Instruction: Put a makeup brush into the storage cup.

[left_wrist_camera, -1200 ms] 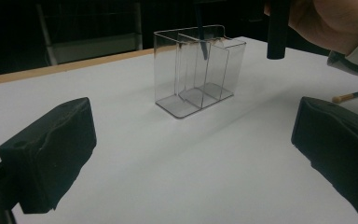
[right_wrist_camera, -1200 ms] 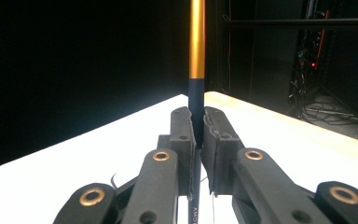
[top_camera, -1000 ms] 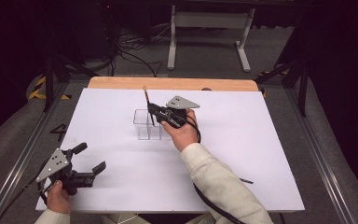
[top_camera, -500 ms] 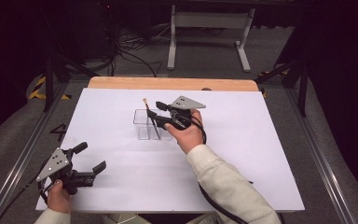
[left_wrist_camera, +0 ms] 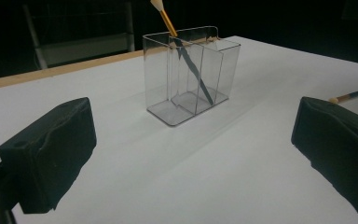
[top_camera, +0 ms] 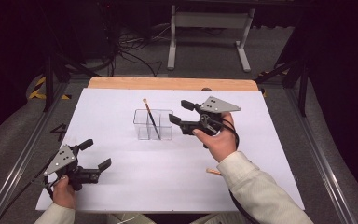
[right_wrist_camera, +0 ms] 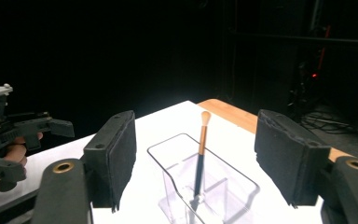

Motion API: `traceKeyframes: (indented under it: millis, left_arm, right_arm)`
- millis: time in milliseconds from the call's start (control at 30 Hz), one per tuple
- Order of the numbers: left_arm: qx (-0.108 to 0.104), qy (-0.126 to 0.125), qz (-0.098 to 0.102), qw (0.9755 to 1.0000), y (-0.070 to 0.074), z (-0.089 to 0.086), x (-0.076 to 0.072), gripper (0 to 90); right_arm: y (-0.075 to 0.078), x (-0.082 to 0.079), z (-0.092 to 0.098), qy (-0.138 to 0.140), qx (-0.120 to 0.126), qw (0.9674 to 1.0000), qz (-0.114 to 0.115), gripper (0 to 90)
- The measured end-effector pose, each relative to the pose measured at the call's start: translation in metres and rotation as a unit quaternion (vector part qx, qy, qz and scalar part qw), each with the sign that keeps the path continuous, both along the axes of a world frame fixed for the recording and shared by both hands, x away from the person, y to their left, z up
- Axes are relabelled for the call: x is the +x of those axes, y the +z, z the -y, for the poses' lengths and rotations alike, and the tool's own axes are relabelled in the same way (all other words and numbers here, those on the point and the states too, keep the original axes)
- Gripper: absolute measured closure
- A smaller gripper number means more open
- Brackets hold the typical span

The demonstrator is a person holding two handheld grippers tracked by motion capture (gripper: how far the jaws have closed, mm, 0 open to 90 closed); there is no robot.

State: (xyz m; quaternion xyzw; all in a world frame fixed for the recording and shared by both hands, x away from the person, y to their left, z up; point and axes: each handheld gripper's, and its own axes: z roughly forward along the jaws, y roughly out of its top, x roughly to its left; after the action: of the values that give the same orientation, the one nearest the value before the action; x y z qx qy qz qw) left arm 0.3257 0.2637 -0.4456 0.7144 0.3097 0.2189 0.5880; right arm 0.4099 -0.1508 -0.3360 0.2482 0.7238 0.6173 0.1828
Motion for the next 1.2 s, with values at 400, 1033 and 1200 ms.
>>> traceKeyframes:
  millis: [400, 1033, 1200]
  left_arm:
    - [0.001, 0.000, -0.001, 1.0000, 0.000, 0.002, 0.003, 0.6]
    - [0.003, 0.007, -0.002, 1.0000, 0.000, -0.001, 0.000, 0.7]
    - [0.003, 0.006, -0.004, 1.0000, 0.000, 0.000, 0.000, 0.6]
  right_arm:
    - [0.024, -0.028, 0.069, -0.037, 0.001, 0.9993, 0.002, 27.6]
    - [0.036, -0.037, 0.088, 0.049, -0.201, 0.9752, -0.078, 18.4]
    - [0.039, -0.039, 0.081, 0.066, -0.262, 0.9585, -0.091, 19.1]
